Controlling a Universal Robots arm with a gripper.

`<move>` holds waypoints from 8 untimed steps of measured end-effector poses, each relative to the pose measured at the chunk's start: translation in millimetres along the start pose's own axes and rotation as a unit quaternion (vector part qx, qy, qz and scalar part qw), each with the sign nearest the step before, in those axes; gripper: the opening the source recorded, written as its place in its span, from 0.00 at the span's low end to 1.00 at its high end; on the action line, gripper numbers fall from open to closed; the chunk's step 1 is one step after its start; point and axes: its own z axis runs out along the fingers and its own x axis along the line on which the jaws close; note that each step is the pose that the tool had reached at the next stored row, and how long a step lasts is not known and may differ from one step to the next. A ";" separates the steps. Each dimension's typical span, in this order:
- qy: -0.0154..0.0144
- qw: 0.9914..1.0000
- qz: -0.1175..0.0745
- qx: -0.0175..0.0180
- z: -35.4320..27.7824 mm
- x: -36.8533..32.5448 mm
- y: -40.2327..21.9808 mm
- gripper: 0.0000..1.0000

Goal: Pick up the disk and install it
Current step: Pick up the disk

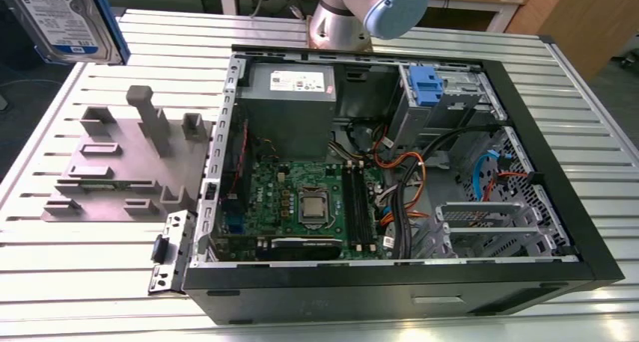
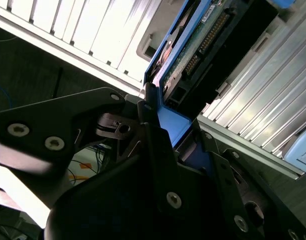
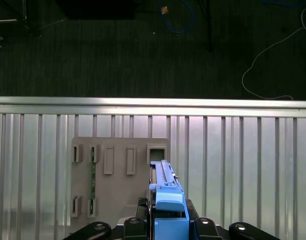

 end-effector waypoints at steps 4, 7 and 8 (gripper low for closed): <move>0.000 1.000 0.000 0.000 -1.4 0.0 0.0 0.36; 0.000 1.000 0.000 0.000 -2.5 -0.1 0.0 0.36; 0.000 1.000 0.000 0.000 -2.8 0.0 0.0 0.36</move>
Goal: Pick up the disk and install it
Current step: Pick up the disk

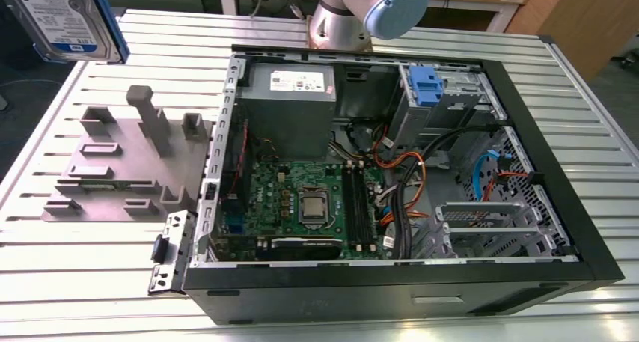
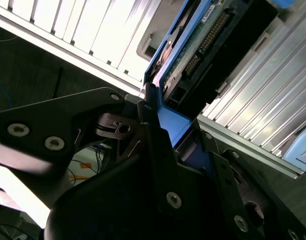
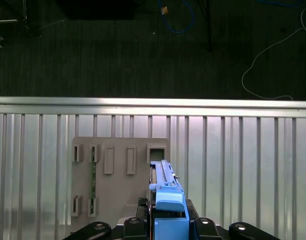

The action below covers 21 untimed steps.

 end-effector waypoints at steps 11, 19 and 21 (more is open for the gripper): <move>0.000 1.000 0.000 0.000 -3.9 0.0 0.0 0.36; 0.000 1.000 0.000 0.000 -6.7 -0.1 0.1 0.36; 0.000 1.000 0.000 0.000 -7.4 -0.1 0.1 0.36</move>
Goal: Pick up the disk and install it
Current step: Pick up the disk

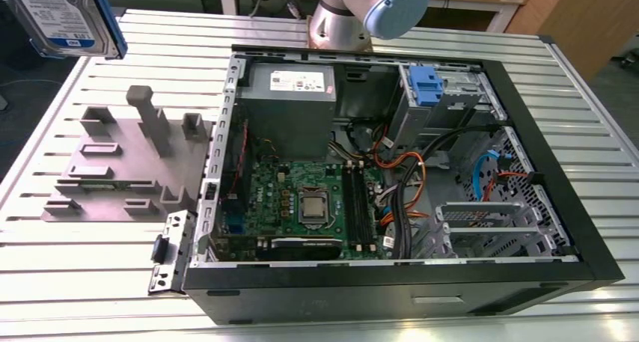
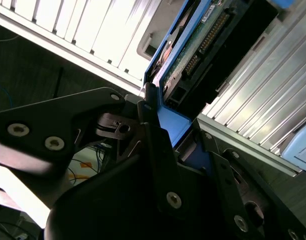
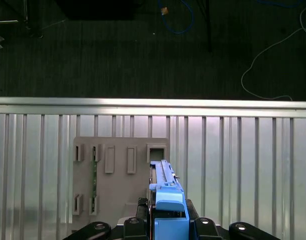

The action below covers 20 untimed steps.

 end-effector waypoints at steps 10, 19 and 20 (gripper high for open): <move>0.000 1.000 0.000 0.000 -3.5 -0.1 0.0 0.36; 0.000 1.000 0.000 0.000 -6.6 -0.1 0.1 0.36; 0.000 1.000 0.000 0.000 -7.0 -0.1 0.1 0.36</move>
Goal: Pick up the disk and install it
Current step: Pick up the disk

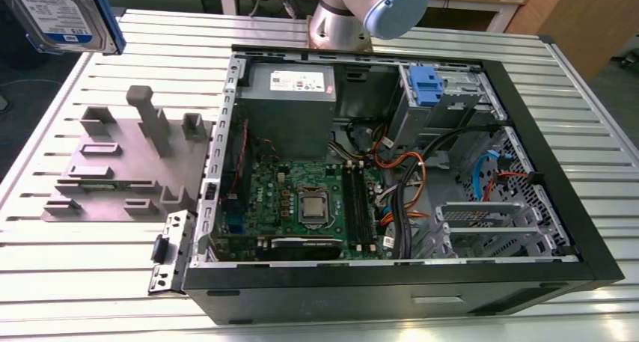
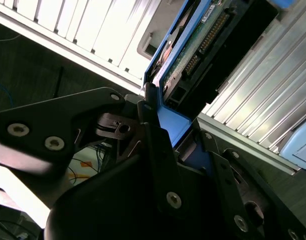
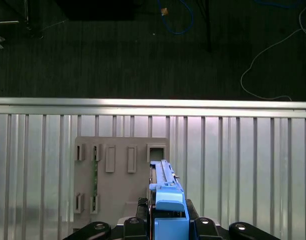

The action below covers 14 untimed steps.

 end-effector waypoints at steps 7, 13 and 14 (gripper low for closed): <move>0.000 1.000 0.000 0.000 -2.4 0.0 0.0 0.36; 0.000 1.000 0.000 0.000 -4.5 -0.1 0.1 0.36; 0.000 1.000 0.000 0.000 -4.9 -0.1 0.1 0.36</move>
